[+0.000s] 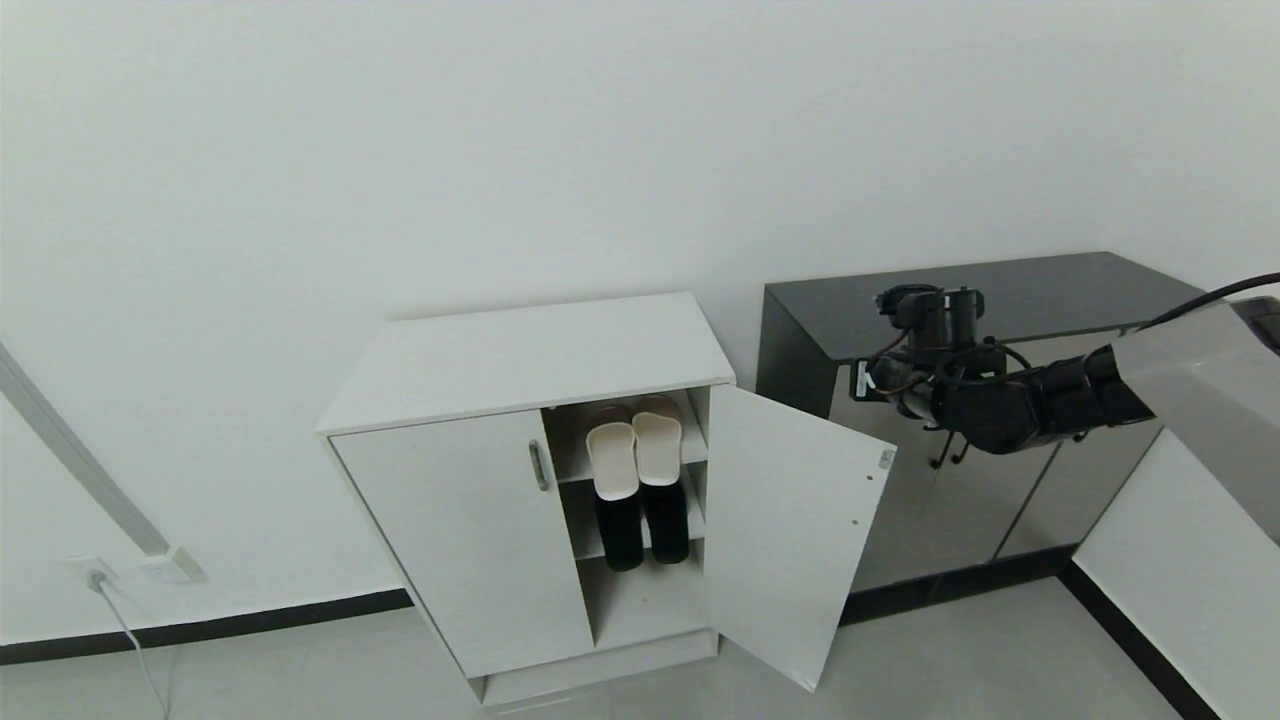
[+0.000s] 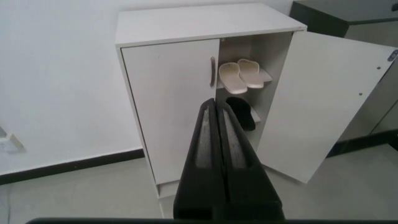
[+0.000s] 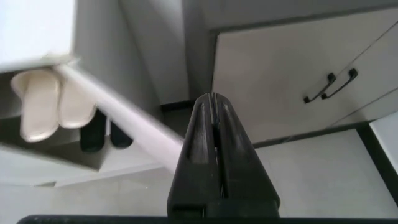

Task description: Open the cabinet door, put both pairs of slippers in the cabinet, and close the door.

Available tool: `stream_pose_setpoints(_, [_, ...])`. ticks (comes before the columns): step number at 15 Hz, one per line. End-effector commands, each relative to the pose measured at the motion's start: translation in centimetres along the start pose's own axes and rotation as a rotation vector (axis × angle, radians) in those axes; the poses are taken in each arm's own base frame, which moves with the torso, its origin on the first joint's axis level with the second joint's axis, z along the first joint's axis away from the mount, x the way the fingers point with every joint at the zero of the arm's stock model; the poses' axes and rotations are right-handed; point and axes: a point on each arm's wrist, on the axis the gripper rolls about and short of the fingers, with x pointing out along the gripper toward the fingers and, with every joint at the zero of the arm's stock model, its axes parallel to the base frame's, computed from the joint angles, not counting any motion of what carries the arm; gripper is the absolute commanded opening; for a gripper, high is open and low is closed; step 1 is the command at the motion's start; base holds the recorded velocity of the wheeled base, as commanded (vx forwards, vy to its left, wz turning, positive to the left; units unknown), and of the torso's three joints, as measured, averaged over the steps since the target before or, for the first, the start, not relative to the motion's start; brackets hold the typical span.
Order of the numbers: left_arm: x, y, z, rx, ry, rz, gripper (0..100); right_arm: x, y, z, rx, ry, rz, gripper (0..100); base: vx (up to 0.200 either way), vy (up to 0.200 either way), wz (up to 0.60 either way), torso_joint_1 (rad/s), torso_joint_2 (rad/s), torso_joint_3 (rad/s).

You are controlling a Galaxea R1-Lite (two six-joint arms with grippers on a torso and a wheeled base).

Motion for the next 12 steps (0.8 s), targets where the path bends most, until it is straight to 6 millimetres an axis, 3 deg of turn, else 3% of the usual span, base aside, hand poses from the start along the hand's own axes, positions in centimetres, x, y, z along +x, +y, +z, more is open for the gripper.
stream_pose_setpoints(1, [0.0,0.0,0.0,0.000,0.001,0.000,0,1.0,-0.4,-0.7,0.001,0.011,-0.010,0,0.000,0.000,0.00,0.000,0.00,0.000])
stream_pose_setpoints(8, [0.0,0.0,0.0,0.000,0.001,0.000,0,4.8,-2.1,-4.3,-0.002,0.080,-0.049,0,0.000,0.000,0.00,0.000,0.00,0.000])
stream_pose_setpoints(12, [0.0,0.0,0.0,0.000,0.001,0.000,0,5.0,-2.2,-4.8,0.015,0.091,-0.052,0,0.000,0.000,0.00,0.000,0.00,0.000])
